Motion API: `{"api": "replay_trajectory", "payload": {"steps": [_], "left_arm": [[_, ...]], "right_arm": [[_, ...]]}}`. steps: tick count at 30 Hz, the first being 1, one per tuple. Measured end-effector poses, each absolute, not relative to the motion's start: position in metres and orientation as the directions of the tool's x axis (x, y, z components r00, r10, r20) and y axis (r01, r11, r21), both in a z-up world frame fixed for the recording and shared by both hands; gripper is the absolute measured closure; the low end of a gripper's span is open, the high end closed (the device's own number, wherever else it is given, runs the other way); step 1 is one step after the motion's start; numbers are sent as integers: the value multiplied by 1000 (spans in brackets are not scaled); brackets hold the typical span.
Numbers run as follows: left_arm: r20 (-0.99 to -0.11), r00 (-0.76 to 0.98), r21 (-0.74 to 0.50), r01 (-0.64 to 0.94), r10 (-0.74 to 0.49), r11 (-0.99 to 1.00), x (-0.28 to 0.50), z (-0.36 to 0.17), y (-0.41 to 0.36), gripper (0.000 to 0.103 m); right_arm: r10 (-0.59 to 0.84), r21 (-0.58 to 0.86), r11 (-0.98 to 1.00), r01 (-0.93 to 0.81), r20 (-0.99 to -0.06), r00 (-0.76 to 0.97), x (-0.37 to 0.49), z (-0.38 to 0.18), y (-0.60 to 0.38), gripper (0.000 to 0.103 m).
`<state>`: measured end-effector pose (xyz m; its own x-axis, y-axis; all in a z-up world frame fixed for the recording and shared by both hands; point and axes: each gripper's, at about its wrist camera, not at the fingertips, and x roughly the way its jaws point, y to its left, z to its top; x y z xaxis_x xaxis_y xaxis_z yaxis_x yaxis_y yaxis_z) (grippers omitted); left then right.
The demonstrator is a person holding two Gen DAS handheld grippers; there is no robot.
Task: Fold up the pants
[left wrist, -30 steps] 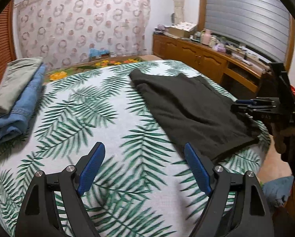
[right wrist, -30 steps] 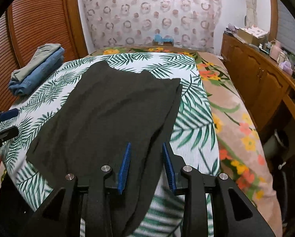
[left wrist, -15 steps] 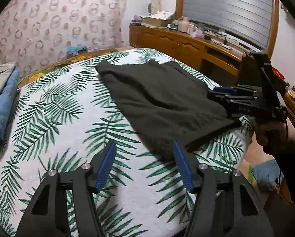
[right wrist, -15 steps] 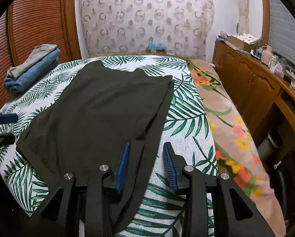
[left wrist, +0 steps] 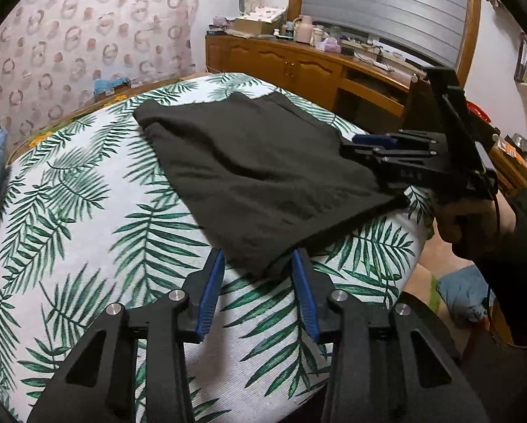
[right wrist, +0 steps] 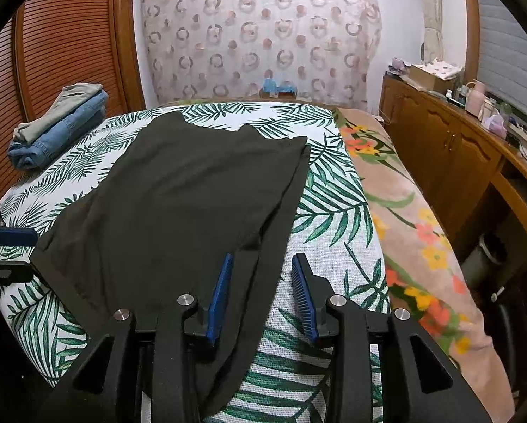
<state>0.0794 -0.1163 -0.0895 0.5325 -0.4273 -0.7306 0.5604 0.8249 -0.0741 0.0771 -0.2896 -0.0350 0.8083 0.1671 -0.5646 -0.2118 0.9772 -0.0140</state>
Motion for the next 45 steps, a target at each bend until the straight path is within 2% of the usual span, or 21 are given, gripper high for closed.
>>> {"api": "replay_trajectory", "payload": {"steps": [5,8,10,12,20,24,30,45], "left_arm": [[-742,518,-71,571,-426,818,83,-95,-121,63],[-750,511,-71,569,-420,819,88,-99,-122,72],[-739,524,-61,574,-424,816,83,-96,-124,89],[-726,535,-52,584,-432,810,76,-89,-124,91],[-731,538,-37,583,-420,812,71,-86,-122,91],[-740,531,-40,578,-413,815,71,-91,-122,91],[-745,526,-46,572,-409,819,72,-96,-123,91],[-745,516,-73,567,-423,820,78,-99,-118,91]], "right_arm": [[168,-14,977,-212,-565,808,77,-35,-289,67],[168,-14,977,-212,-565,808,77,-35,-289,67],[168,-15,977,-213,-564,809,77,-35,-289,67],[169,-17,976,-215,-563,809,78,-35,-290,67],[169,-18,976,-217,-566,807,79,-35,-291,67],[169,24,981,-195,-606,777,79,-27,-299,66],[214,58,973,-222,-582,785,46,-13,-303,66],[193,69,979,-194,-628,754,25,-28,-290,66]]}}
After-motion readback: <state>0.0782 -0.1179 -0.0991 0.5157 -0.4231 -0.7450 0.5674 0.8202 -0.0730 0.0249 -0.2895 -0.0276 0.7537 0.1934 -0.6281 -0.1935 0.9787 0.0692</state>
